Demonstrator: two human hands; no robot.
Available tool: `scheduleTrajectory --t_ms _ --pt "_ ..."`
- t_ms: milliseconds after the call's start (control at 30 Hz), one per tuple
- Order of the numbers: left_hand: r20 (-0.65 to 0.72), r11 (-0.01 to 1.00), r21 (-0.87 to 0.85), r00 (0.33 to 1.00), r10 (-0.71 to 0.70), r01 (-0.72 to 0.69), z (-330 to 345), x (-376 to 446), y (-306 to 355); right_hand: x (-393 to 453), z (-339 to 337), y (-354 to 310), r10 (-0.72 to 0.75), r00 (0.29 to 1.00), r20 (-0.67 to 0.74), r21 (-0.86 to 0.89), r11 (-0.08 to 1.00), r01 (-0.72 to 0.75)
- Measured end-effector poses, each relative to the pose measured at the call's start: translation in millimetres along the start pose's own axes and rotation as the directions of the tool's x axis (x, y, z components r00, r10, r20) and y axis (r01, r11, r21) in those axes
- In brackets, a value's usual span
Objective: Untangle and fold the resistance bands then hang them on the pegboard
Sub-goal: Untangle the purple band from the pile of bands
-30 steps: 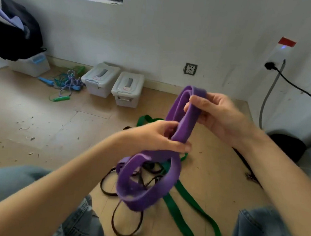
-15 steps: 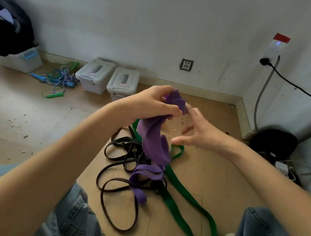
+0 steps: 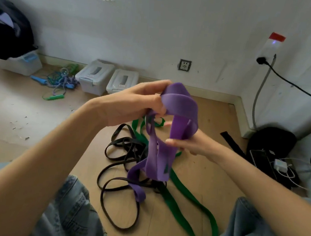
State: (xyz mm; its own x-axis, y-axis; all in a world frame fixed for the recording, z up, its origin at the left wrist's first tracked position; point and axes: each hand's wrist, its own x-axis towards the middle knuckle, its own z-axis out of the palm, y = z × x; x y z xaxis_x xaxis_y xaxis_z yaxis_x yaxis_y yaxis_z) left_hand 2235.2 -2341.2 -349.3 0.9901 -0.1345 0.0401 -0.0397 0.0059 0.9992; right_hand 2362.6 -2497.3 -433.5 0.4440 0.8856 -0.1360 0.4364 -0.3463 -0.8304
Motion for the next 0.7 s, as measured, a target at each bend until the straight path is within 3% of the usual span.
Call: scheduleTrajectory --t_ms 67,133,233,333,400,467,567,633,700 --pt "-0.105 0.998 0.003 0.992 -0.065 0.065 -10 -1 -7 0 -3 -3 0.036 0.999 -0.017 0.128 0.991 -0.034" --pt "-0.251 0.964 0.186 0.958 -0.140 0.189 -25 -2 -19 0 -9 -8 0.094 0.994 -0.064 0.310 0.948 -0.070" --pt "-0.295 0.746 0.516 0.905 -0.306 0.421 -30 1 -56 0 -37 -26 0.058 0.977 -0.206 0.655 0.750 0.093" --pt "-0.182 0.763 0.513 0.918 -0.352 0.394 2 16 -101 -5 -48 -47 -0.129 0.975 -0.181 0.822 0.524 0.222" --pt "-0.230 0.822 0.414 0.918 -0.322 0.392 17 23 -120 -5 -42 -50 -0.157 0.973 -0.172 0.872 0.436 0.224" --pt "-0.296 0.874 0.248 0.892 -0.342 0.417 15 22 -125 0 -42 -43 -0.056 0.975 -0.217 0.851 0.478 0.216" --pt "-0.397 0.950 -0.047 0.867 -0.300 0.308 3 20 -111 -2 -47 -22 0.182 0.960 -0.214 0.642 0.767 -0.003" --pt "-0.484 0.959 -0.250 0.841 -0.242 0.132 -3 25 -94 -10 -32 -6 0.171 0.981 0.091 0.405 0.894 -0.193" --pt "-0.534 0.903 -0.429 0.815 -0.227 -0.029 -4 34 -80 -17 0 4 0.123 0.916 0.382 0.223 0.950 -0.221"
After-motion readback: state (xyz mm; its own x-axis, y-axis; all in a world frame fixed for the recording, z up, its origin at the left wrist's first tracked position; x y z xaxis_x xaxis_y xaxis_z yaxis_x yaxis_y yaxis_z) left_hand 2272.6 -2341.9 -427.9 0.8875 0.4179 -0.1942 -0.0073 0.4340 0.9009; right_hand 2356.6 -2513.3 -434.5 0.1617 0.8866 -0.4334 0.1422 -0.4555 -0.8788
